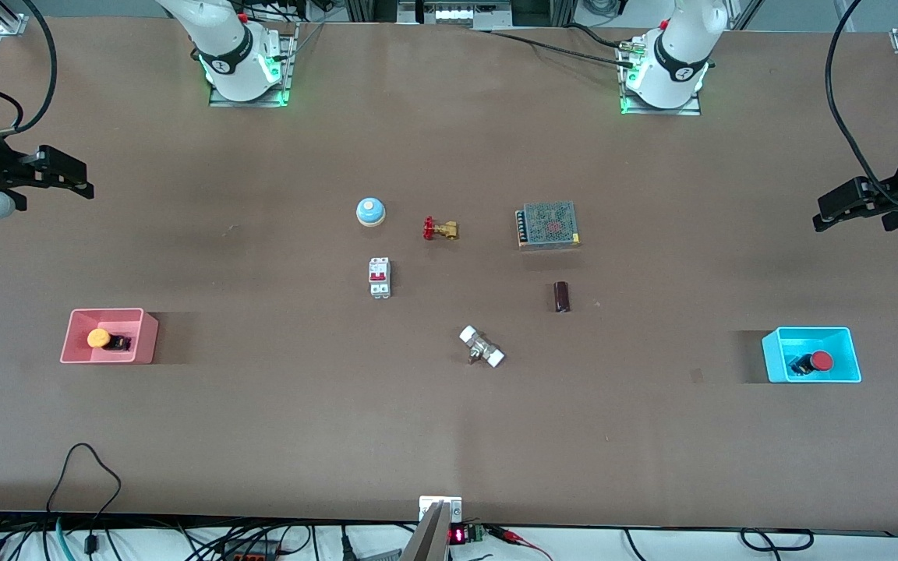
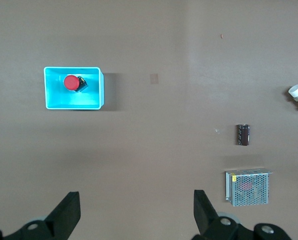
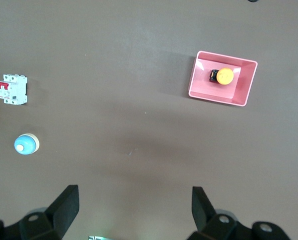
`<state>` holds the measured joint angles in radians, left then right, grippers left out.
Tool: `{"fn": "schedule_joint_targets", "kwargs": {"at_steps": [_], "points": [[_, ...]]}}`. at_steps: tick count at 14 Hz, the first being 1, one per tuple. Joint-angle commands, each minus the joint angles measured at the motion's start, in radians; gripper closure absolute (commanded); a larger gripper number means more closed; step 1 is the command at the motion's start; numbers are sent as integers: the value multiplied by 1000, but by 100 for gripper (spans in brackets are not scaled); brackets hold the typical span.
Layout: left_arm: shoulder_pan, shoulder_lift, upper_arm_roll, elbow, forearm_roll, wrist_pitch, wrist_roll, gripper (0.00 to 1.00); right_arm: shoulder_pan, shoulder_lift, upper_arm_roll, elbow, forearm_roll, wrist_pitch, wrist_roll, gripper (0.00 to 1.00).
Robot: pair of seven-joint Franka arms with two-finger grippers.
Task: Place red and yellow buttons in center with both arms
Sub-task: 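Reach the right gripper over the pink tray while the left gripper reaches cyan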
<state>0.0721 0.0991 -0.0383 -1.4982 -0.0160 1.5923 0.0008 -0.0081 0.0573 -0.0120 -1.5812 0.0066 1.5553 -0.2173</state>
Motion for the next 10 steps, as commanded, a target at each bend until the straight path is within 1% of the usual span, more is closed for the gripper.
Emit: {"fn": "schedule_joint_targets", "kwargs": {"at_steps": [1, 4, 6, 10], "points": [[5, -38, 0, -46, -2, -2, -7, 0, -3, -4, 3, 4, 20, -10, -8, 0], [5, -26, 8, -42, -5, 8, -10, 0, -6, -4, 3, 3, 20, -11, -11, 0], [26, 57, 11, -4, -1, 14, -4, 0, -4, 4, 3, 4, 20, -12, -19, 0], [28, 187, 11, 18, 8, 18, 5, 0, -7, 19, 3, 4, 20, -15, -20, 0]]}}
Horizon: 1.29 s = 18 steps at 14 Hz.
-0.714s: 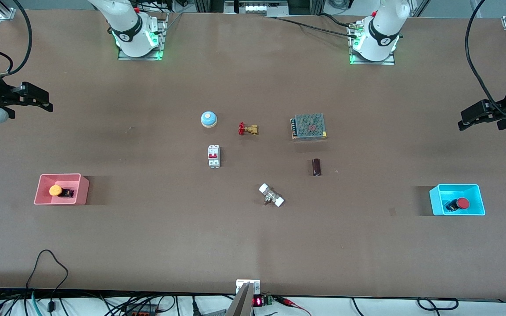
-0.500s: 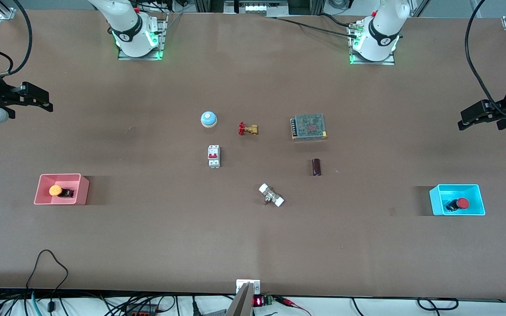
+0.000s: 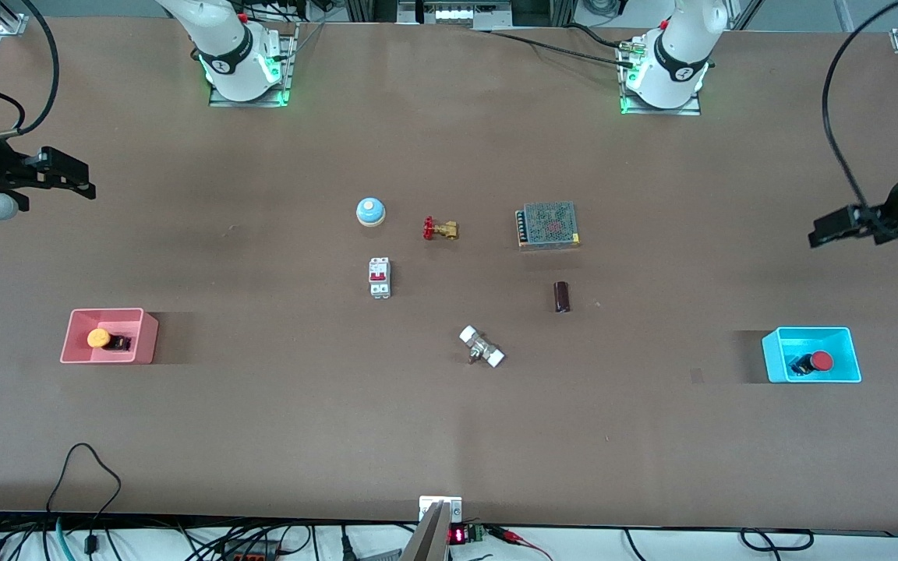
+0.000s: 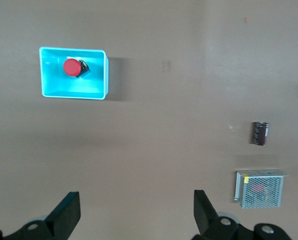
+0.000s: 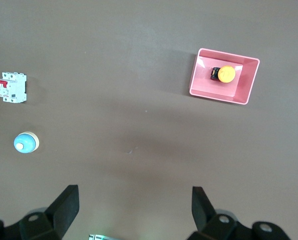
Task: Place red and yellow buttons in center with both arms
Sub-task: 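Reach the right gripper over the pink tray while the left gripper reaches cyan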
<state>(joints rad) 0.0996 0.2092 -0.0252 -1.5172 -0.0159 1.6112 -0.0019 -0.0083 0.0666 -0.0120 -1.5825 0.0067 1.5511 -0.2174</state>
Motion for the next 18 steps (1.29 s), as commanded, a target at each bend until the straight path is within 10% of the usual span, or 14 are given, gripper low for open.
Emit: {"fn": "schedule_joint_targets", "kwargs": {"at_steps": [1, 7, 18], "points": [[0, 110, -1, 41, 8, 19, 10, 0, -6, 28, 3, 6, 19, -12, -23, 0], [90, 295, 2, 120, 56, 125, 13, 0, -7, 36, 1, -20, -7, -135, -23, 0], [176, 504, 2, 126, 59, 449, 183, 0, -134, 44, -3, -539, -290, 858, -22, 0]]}}
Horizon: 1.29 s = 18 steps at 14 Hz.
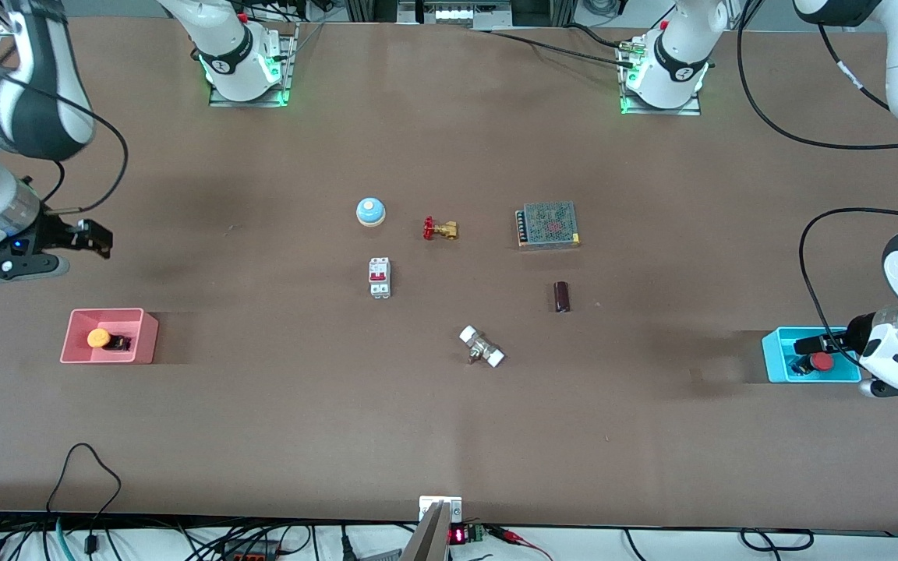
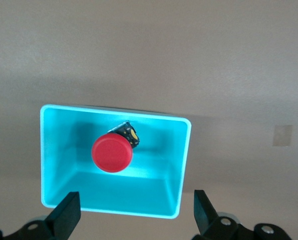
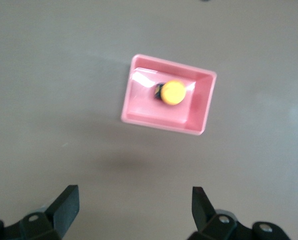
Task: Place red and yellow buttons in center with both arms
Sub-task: 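Grasp both buttons, yellow with the right gripper, red with the left gripper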
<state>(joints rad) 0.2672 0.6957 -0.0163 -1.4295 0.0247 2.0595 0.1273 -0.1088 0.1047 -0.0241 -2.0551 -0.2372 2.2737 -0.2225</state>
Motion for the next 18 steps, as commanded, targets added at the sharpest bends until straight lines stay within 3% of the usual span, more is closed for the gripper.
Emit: {"fn": "schedule_joint_targets", "kwargs": {"at_steps": [1, 5, 8, 9, 13, 18], "points": [[9, 31, -7, 38, 18, 46, 67, 0, -52, 41, 9, -65, -47, 168, -15, 0], [24, 64, -7, 41, 20, 120, 130, 0, -149, 162, 6, -63, -12, 305, -15, 0], [32, 77, -7, 41, 20, 122, 135, 0, -152, 229, 6, -10, 255, 300, -188, 0], [32, 77, -7, 41, 20, 122, 133, 0, -154, 251, 6, 22, 300, 291, -228, 0], [32, 104, -7, 47, 20, 125, 133, 0, -155, 326, 6, 151, 309, 196, -245, 0], [32, 130, -7, 80, 20, 123, 135, 0, -170, 414, 7, 222, 312, 179, -313, 0]]}}
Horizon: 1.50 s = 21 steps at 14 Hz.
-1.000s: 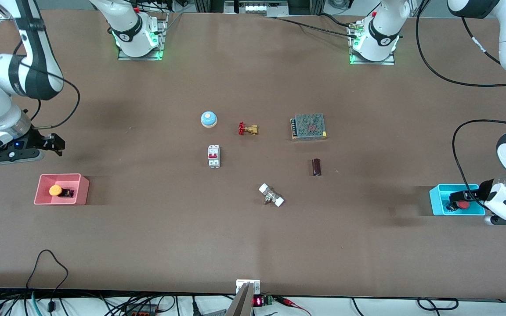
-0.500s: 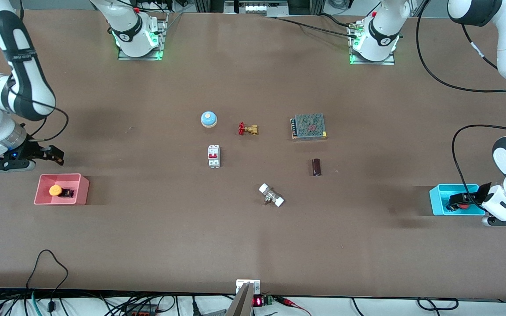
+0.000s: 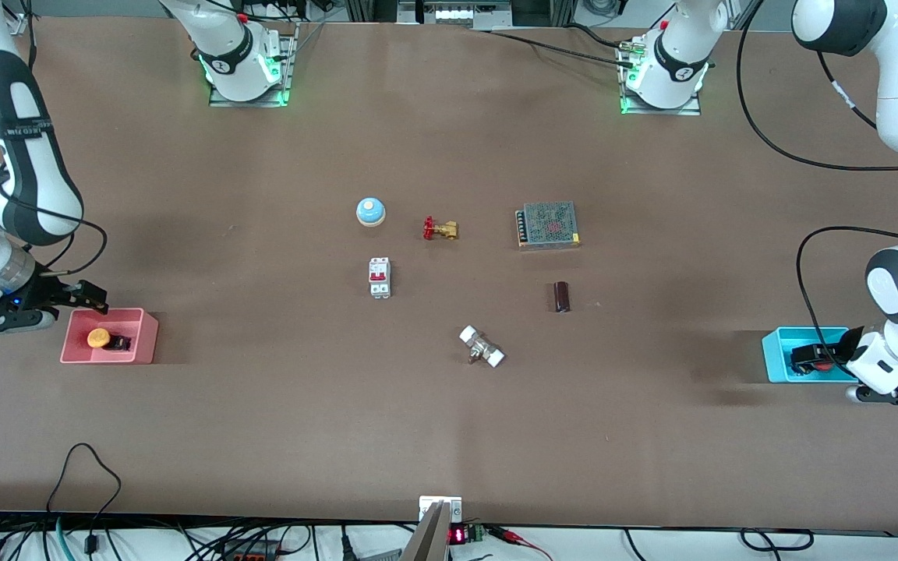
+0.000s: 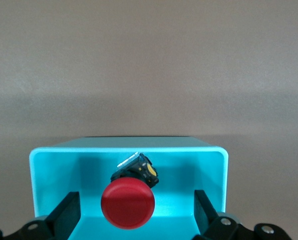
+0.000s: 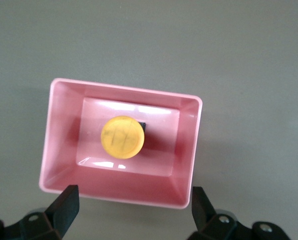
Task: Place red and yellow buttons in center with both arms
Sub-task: 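Grasp both buttons, yellow with the right gripper, red with the left gripper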
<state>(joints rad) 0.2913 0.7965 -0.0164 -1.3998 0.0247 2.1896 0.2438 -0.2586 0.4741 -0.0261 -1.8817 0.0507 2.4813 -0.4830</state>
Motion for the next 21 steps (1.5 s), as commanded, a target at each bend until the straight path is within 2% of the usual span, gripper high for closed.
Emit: {"fn": "schedule_joint_targets", "kwargs": {"at_steps": [1, 8, 10, 12, 17, 21], "points": [[8, 30, -7, 50, 21, -7, 20, 0, -22, 49, 12, 55, 24, -28, -52, 0], [9, 44, -5, 48, 21, -7, 38, 0, -22, 93, 21, 113, 28, -27, -54, 0], [9, 52, -5, 48, 23, -7, 38, 8, -21, 104, 25, 131, 41, -27, -51, 0], [9, 50, -5, 48, 23, -7, 43, 19, -21, 109, 35, 131, 96, -27, -52, 0], [8, 47, 4, 51, 23, -14, 52, 42, -18, 129, 49, 134, 101, -19, -37, 0], [6, 43, 4, 50, 26, -19, 52, 54, -18, 146, 49, 147, 100, -16, -39, 0]]}}
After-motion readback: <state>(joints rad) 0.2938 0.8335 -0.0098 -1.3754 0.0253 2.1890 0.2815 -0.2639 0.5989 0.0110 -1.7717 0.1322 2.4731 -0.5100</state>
